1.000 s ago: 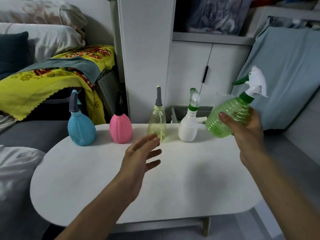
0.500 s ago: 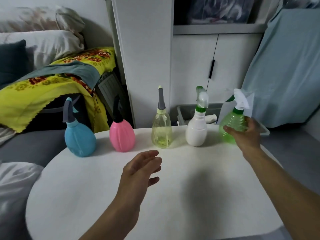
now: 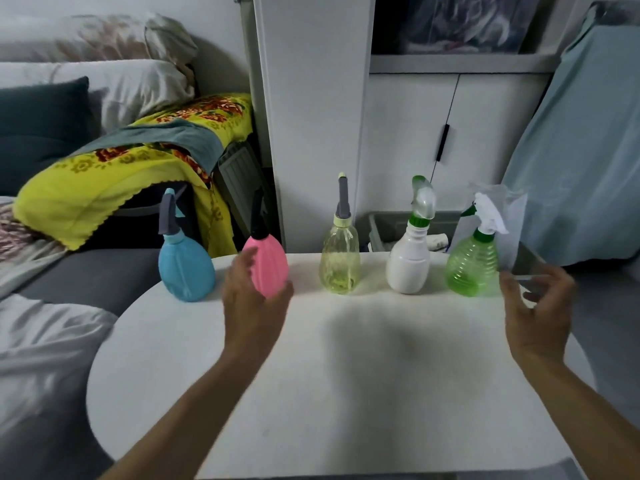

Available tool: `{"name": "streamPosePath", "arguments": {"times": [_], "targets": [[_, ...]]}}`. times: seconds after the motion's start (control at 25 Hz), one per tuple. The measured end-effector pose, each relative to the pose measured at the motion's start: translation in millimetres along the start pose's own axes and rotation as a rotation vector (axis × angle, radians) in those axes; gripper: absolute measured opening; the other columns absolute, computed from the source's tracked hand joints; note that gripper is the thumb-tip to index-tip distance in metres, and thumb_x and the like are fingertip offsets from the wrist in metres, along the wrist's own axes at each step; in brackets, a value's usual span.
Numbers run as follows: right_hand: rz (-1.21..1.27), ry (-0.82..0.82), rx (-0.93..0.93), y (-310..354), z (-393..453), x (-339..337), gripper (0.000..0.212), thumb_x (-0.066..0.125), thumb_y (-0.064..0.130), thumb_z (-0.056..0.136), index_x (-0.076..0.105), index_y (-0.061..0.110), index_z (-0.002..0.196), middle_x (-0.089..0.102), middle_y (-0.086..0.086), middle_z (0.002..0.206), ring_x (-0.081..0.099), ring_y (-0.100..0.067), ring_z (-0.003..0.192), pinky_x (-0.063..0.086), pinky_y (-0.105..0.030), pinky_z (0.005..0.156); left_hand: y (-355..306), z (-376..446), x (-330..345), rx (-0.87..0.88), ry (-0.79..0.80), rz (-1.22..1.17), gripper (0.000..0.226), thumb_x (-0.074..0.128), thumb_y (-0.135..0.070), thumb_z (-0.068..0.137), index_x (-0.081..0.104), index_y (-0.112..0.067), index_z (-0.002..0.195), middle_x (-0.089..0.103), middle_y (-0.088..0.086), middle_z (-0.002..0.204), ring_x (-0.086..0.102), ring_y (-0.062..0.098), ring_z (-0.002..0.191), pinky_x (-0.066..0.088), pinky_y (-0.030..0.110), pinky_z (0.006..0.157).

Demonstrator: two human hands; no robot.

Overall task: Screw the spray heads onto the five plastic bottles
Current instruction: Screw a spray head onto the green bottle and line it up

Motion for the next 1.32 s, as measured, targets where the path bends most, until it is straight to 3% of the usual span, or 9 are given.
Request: {"name": "streamPosePath", "arguments": {"times": [0.12,0.32,0.44,0.64,0.8,0.96,1.04,1.2,1.32], "targets": [[0.034,-0.015,-0.166,56,-8,10,0.055,0.062,0.054,0.083,0.041,0.024,0.124,0.057,-0.012,0.121,0.06,-0.028,0.093,0.041,-0.024,0.065,13,35,-20,0.01,-0.155,0.036,0.099,0.085,-0.017,0.073,0.024,-0.026,0.15,0.035,0.005,0.15,0.034,0.026,0.135,0.039,0.048,0.107],[0.189,0.175,0.083,52,-33,91,0.092,0.078,0.042,0.078,0.024,0.025,0.15,0.031,-0.002,0.157,0.039,-0.026,0.136,0.04,-0.04,0.106,29,83,6,0.011,-0.102,0.079,0.119,0.092,-0.029,0.064,0.014,-0.027,0.154,0.025,0.004,0.159,0.03,0.029,0.142,0.036,0.057,0.11],[0.09,0.268,0.119,33,-33,129,0.107,0.087,0.034,0.069,0.02,0.023,0.152,0.031,-0.003,0.157,0.033,-0.023,0.14,0.032,-0.04,0.11,43,92,26,0.042,-0.074,0.117,0.122,0.092,-0.03,0.063,0.011,-0.028,0.154,0.027,0.005,0.158,0.032,0.03,0.14,0.042,0.055,0.105],[0.0,0.33,0.123,16,-30,159,0.082,0.086,0.024,0.066,0.043,0.022,0.136,0.059,-0.002,0.127,0.058,-0.028,0.113,0.044,-0.035,0.084,52,103,32,0.111,-0.106,0.166,0.097,0.085,-0.016,0.07,0.028,-0.028,0.147,0.043,0.002,0.146,0.042,0.029,0.132,0.048,0.05,0.098],[-0.042,0.343,0.121,17,-30,164,0.084,0.085,0.022,0.067,0.041,0.018,0.139,0.055,-0.007,0.135,0.054,-0.03,0.119,0.041,-0.035,0.087,55,104,25,0.086,-0.16,0.211,0.091,0.087,-0.022,0.069,0.035,-0.022,0.144,0.047,0.005,0.142,0.045,0.03,0.128,0.048,0.049,0.097],[-0.07,0.301,0.143,27,-42,141,0.112,0.087,0.03,0.067,0.016,0.02,0.153,0.026,-0.008,0.159,0.03,-0.028,0.142,0.033,-0.047,0.108,49,94,25,0.088,-0.167,0.229,0.102,0.089,-0.03,0.066,0.028,-0.023,0.148,0.038,0.006,0.149,0.04,0.031,0.133,0.044,0.043,0.095],[-0.116,0.179,0.013,52,-51,118,0.099,0.082,0.039,0.07,0.024,0.021,0.148,0.033,-0.01,0.153,0.038,-0.034,0.135,0.039,-0.055,0.103,45,87,21,0.113,-0.181,0.252,0.107,0.088,-0.038,0.067,0.023,-0.022,0.15,0.03,0.007,0.154,0.035,0.031,0.137,0.043,0.046,0.099],[-0.103,0.04,-0.406,135,-82,107,0.059,0.069,0.042,0.078,0.046,0.011,0.122,0.054,-0.013,0.118,0.055,-0.034,0.1,0.048,-0.05,0.08,20,63,-10,0.299,-0.331,0.234,0.066,0.061,-0.049,0.083,0.04,-0.018,0.137,0.047,0.009,0.132,0.046,0.026,0.118,0.042,0.042,0.096],[-0.051,0.177,-0.368,153,-103,141,0.056,0.072,0.036,0.078,0.048,0.01,0.12,0.056,-0.011,0.114,0.054,-0.032,0.096,0.048,-0.049,0.078,16,63,-53,0.319,-0.51,0.208,0.038,0.057,-0.036,0.088,0.05,-0.015,0.118,0.05,0.005,0.107,0.05,0.028,0.103,0.043,0.047,0.09]]}}
Point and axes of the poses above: each hand's wrist, its own z-axis towards the middle knuckle, its own x-axis out of the palm, y = z × x, the point moved 10 cm from there along z, towards the middle knuckle
